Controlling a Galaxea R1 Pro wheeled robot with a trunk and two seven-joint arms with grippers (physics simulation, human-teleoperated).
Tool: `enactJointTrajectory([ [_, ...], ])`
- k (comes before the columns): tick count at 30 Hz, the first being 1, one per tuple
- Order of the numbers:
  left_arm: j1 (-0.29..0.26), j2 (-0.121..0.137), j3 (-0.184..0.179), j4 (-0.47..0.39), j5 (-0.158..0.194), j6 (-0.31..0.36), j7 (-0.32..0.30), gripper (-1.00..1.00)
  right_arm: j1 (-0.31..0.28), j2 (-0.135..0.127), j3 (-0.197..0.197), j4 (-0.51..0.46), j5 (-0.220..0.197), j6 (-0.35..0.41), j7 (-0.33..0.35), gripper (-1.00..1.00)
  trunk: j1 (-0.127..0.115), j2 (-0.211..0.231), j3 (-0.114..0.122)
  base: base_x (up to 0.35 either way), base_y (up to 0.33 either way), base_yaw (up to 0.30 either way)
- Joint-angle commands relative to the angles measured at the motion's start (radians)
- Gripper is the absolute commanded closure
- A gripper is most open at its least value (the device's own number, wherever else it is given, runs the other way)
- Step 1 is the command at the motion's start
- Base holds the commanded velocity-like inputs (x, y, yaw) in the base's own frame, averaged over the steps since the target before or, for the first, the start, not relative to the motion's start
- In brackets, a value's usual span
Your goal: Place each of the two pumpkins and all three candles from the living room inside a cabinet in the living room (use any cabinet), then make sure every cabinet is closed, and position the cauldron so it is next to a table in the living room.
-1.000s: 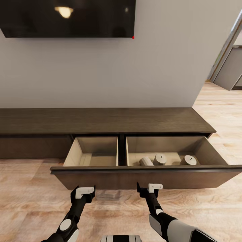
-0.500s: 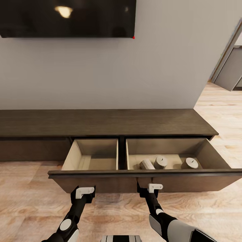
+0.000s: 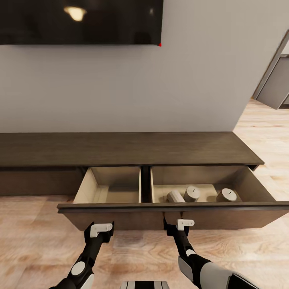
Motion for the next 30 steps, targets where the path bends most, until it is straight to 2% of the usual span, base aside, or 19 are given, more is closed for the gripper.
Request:
enactJointTrajectory([
  [1, -0.001, 0.002, -0.006, 0.000, 0.010, -0.006, 0.007, -1.00, -0.001, 0.000, 0.003, 0.000, -0.004, -0.002, -0.007, -1.00, 0.000, 0.000, -0.001, 0.273, 0.000, 0.000],
  [16, -0.001, 0.002, -0.006, 0.000, 0.010, -0.005, 0.007, -1.00, -0.001, 0.000, 0.003, 0.000, -0.004, -0.002, -0.007, -1.00, 0.000, 0.000, -0.001, 0.316, 0.000, 0.000],
  [30, -0.001, 0.001, -0.006, 0.000, 0.010, -0.005, 0.007, -1.00, -0.001, 0.000, 0.003, 0.000, -0.004, -0.002, -0.007, -1.00, 0.000, 0.000, -0.001, 0.253, 0.000, 0.000],
])
